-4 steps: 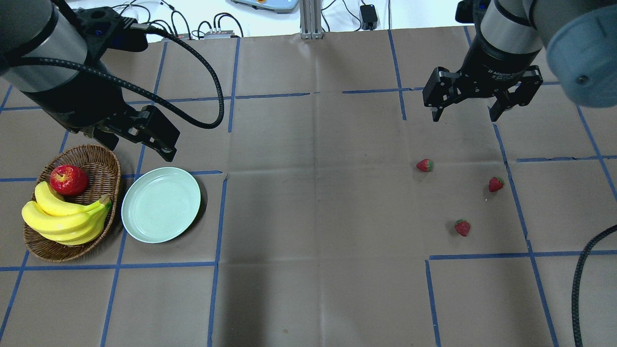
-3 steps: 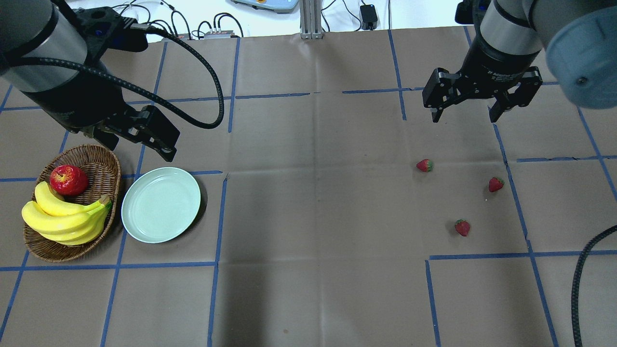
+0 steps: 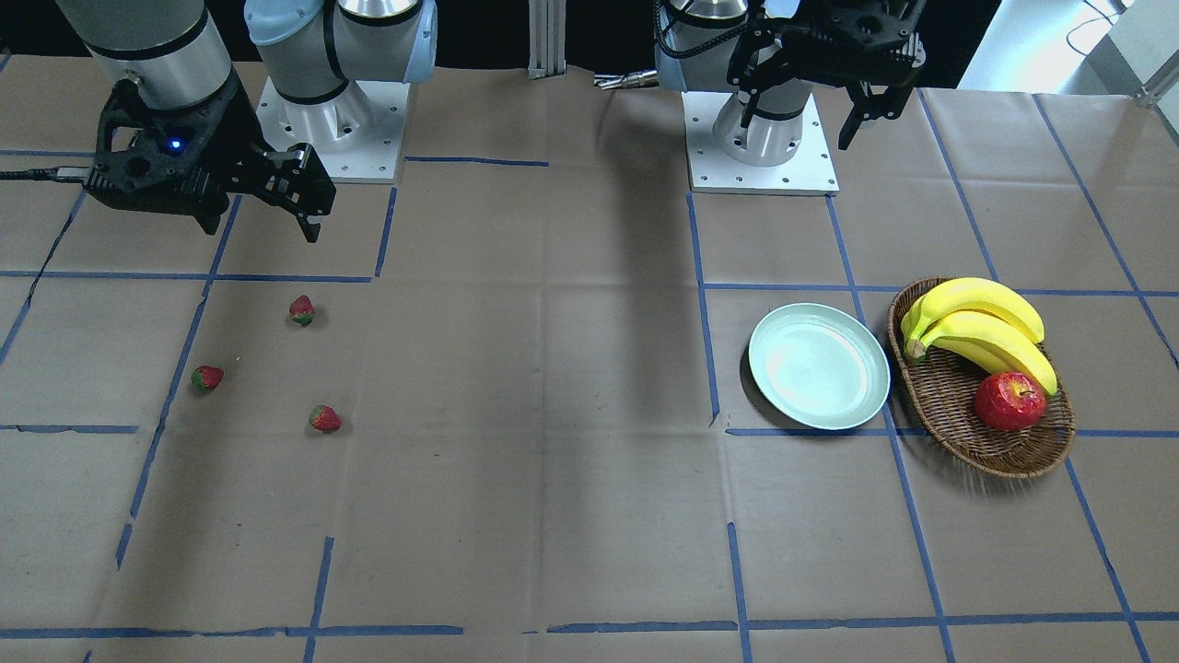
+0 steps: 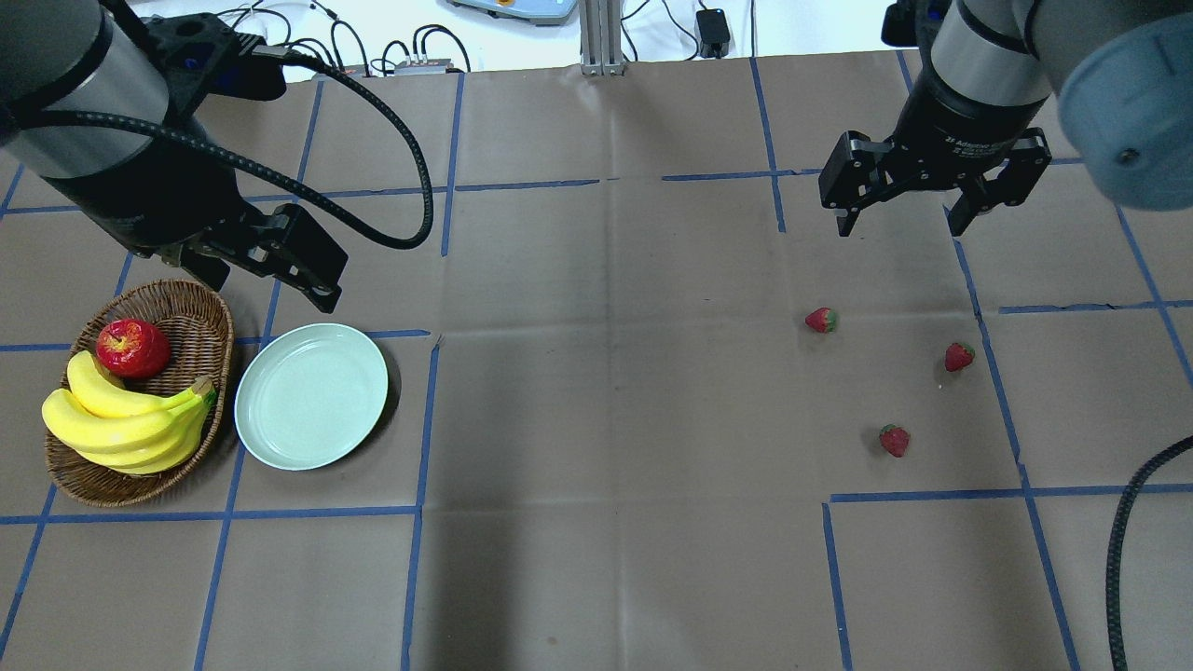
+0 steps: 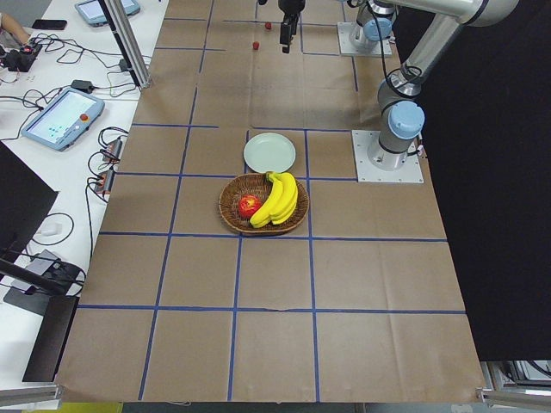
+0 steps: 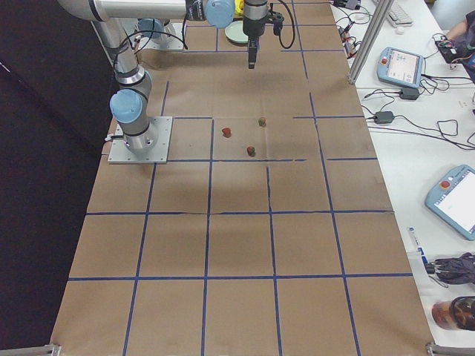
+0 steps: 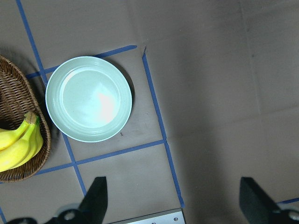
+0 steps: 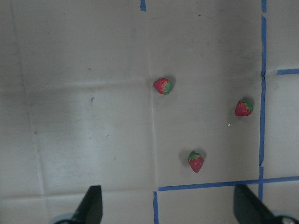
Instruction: Collect all strawberries into plate
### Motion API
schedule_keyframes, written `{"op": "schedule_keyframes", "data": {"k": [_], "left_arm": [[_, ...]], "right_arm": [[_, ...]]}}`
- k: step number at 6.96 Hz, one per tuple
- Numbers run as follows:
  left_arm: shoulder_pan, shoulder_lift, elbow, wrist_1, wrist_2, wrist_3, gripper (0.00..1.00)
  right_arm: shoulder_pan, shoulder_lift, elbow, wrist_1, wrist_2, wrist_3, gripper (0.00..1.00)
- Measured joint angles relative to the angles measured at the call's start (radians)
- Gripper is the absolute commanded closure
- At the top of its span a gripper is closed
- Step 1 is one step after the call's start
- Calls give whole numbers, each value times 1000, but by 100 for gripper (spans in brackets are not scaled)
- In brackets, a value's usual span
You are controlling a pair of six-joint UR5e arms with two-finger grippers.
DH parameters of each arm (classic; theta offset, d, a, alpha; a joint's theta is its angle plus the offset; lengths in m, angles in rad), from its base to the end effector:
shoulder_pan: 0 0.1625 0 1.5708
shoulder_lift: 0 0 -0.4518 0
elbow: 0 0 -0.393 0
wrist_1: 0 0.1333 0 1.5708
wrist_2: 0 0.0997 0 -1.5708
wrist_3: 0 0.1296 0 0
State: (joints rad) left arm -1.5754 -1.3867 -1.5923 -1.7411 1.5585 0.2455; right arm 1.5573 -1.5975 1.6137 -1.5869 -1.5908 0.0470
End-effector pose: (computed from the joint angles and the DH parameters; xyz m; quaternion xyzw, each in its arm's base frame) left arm -0.1368 -0.4032 0.5399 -0.1247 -0.9922 -0.0031 0.0066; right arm 0.1242 -0.4823 0.4782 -0.0302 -0.9995 0.0001 0.0100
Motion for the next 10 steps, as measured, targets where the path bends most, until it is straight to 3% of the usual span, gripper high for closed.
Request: {"op": "schedule_keyframes", "data": {"k": [4,6,8,10], "left_arm": [[0,0,0,0,0,0,0],[0,0,0,0,0,0,0],[0,-1,-1,0,0,0,0],[0,0,-2,0,1,0,0]], "right_arm": [[0,9,4,-12,-6,-14,0],[-25,63,8,-47,-8,-62,0],[-42,154,49,-140,-8,-80,0],[-47,255,179,-363,-8,-85,0]]}}
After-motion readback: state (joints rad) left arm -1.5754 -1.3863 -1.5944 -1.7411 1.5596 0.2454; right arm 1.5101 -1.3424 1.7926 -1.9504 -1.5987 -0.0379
